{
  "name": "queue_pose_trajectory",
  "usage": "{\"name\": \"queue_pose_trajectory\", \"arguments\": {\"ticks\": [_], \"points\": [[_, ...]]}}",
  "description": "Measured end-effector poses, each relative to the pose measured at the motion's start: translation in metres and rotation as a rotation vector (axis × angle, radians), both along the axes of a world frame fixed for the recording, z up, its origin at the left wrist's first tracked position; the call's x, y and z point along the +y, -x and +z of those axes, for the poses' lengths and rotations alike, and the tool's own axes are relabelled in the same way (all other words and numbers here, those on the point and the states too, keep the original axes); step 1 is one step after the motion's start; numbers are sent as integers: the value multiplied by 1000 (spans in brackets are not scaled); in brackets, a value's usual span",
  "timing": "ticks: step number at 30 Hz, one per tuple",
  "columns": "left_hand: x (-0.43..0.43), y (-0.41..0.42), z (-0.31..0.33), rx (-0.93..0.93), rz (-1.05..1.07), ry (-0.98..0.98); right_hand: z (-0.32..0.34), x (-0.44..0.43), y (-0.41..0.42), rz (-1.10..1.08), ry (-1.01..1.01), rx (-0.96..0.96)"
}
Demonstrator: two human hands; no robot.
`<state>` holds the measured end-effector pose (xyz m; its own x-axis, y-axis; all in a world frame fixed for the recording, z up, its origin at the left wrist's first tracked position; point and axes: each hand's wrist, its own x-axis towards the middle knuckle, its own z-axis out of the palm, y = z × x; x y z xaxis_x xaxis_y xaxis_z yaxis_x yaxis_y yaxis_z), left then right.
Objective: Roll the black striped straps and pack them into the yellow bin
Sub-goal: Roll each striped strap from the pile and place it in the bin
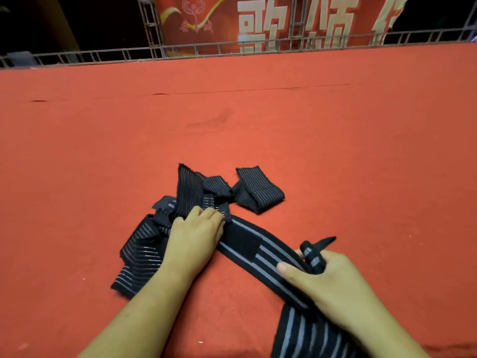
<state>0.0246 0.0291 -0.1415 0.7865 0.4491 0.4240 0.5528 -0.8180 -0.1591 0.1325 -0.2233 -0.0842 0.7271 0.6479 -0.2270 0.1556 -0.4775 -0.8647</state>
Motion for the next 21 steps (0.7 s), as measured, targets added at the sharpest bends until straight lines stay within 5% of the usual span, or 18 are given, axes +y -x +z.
{"name": "queue_pose_trajectory", "arguments": {"ticks": [4,11,21], "points": [[-3,2,7,-89,94,158,-6,1,-4,-20,79,-55],[21,25,18,-563,279,547,1,-14,-7,-136,63,40],[17,46,20,-485,215,517,4,-23,1,-386,-55,210]]}}
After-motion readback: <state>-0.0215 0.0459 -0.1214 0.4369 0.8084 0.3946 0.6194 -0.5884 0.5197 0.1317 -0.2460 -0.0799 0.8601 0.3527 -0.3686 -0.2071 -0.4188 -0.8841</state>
